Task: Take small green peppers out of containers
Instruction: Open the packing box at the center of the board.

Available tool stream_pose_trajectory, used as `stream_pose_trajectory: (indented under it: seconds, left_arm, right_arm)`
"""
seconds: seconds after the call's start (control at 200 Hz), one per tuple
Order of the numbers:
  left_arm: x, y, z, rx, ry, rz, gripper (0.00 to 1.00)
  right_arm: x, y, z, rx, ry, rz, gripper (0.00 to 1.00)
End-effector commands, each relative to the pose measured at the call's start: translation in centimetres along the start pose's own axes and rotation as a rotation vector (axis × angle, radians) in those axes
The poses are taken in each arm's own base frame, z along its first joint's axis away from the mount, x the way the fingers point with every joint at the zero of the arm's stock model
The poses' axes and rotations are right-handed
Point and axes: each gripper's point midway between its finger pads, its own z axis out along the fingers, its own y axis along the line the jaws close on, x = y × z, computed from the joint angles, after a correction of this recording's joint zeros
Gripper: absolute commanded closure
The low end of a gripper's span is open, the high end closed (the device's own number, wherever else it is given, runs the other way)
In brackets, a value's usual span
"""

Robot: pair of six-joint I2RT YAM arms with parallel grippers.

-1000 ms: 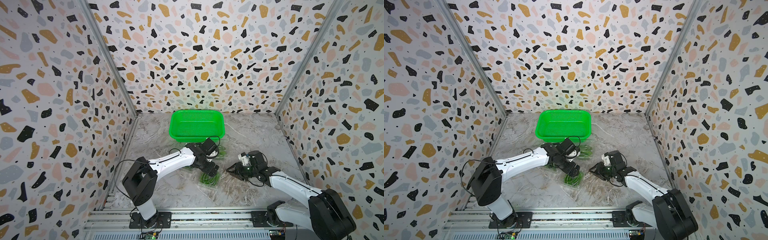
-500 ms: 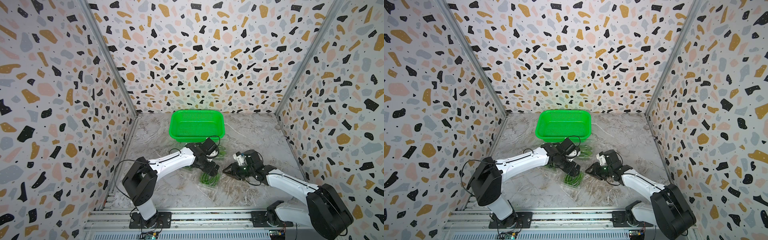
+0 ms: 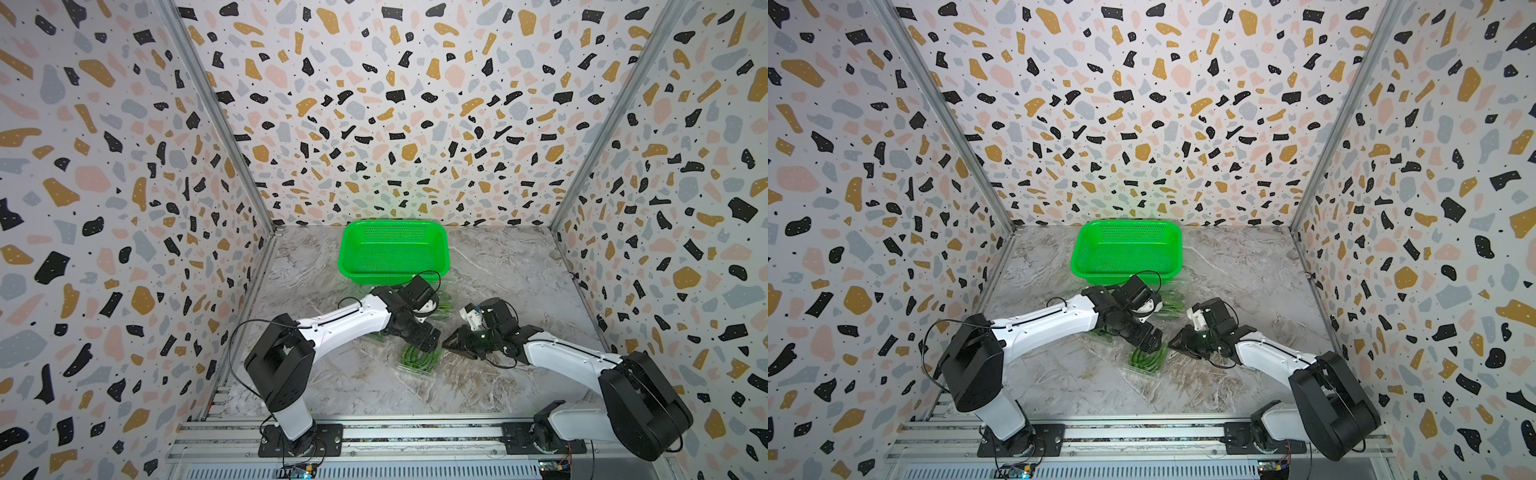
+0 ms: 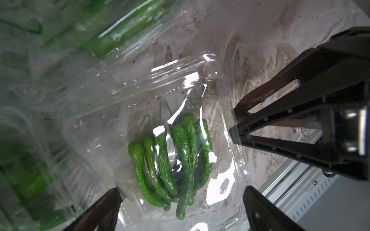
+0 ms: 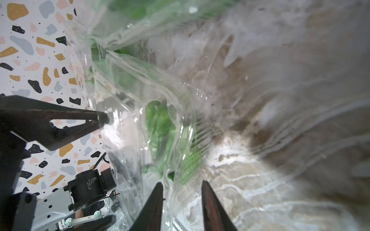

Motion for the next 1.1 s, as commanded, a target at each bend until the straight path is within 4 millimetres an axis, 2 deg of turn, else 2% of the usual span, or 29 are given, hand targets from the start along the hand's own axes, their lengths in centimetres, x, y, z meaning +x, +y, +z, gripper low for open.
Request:
stream_pose_trajectory:
  seconds: [0.0,0.24,0.4,0.686,0.776,0.966,1.091]
  left_arm:
    - [-0.9,-1.8,-0.1,0.079,-0.026,0.012,0.04]
    - [-1.2,-2.8,0.0,0.142,-0.032,-0.004,0.04]
    - [-1.5,-3.4,-0.3,0.176,-0.052,-0.022,0.04]
    - [-1.4,-3.5,-0.5,0.186,-0.063,-0.042,0.04]
    - [-1.1,-2.1,-0.9,0.094,-0.058,-0.036,0.05]
    - [-0.6,1.9,-3.1,-0.160,-0.043,-0.006,0.05]
    - [0.1,3.2,-3.6,-0.235,-0.032,0.003,0.05]
  right_arm:
    - [-1.0,2.5,-0.1,-0.031,-0.029,-0.098,0.66]
    - [-0.3,2.6,0.7,-0.048,-0.001,-0.104,0.63]
    - [0.1,2.2,1.1,-0.044,0.014,-0.103,0.52]
    - [0.5,1.0,1.5,-0.028,0.008,-0.072,0.55]
    - [0.6,0.8,1.2,-0.016,0.004,-0.075,0.55]
    - [0.4,0.8,-0.3,-0.007,-0.031,-0.074,0.54]
    - [0.3,0.9,-1.0,-0.012,-0.039,-0.074,0.53]
